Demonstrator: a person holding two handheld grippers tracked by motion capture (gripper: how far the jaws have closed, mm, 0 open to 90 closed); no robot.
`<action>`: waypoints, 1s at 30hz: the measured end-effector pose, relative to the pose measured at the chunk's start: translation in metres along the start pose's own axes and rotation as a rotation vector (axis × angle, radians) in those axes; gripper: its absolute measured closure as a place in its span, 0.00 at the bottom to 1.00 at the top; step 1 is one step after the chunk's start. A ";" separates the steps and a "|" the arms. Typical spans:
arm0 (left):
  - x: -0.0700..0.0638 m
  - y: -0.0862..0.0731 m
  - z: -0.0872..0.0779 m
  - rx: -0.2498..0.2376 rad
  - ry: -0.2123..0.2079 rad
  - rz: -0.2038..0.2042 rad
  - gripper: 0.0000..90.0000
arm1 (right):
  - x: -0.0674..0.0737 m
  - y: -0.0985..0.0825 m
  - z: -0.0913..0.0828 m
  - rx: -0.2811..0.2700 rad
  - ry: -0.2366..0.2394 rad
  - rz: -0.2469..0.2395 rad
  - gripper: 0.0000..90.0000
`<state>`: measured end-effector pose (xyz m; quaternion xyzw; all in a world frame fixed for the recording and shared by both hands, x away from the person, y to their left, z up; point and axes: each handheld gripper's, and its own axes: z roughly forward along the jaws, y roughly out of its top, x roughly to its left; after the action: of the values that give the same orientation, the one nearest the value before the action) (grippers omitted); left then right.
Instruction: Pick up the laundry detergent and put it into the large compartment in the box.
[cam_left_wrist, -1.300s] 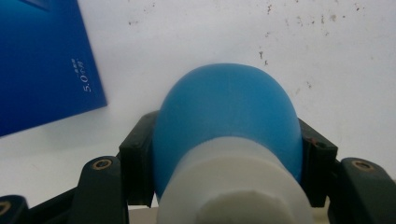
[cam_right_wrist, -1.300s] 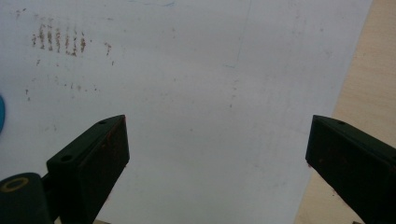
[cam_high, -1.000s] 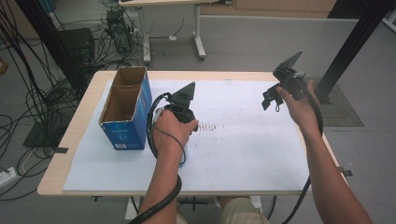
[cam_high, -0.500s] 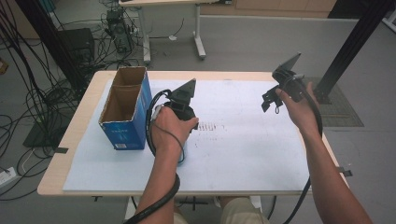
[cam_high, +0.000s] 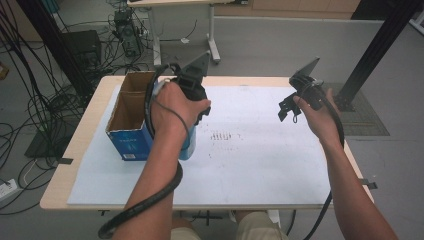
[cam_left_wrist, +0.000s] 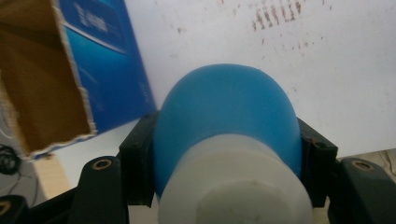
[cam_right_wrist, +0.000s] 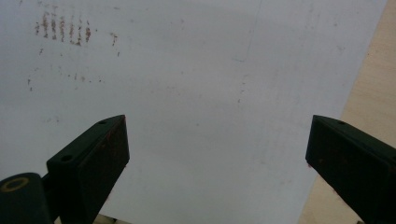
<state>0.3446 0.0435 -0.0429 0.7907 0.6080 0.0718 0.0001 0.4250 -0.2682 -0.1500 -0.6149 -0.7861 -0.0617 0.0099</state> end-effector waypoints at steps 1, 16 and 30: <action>0.001 0.002 -0.010 -0.004 0.005 0.002 0.42 | 0.000 0.000 -0.001 -0.001 0.000 -0.006 0.06; 0.040 0.033 -0.093 -0.015 -0.050 -0.019 0.42 | 0.005 -0.004 -0.012 -0.003 -0.013 -0.017 0.06; 0.109 0.044 -0.145 -0.038 -0.048 -0.099 0.42 | 0.001 -0.005 -0.019 0.000 -0.013 -0.009 0.06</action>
<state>0.3972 0.1240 0.1170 0.7611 0.6446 0.0642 0.0334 0.4186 -0.2701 -0.1317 -0.6117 -0.7890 -0.0575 0.0046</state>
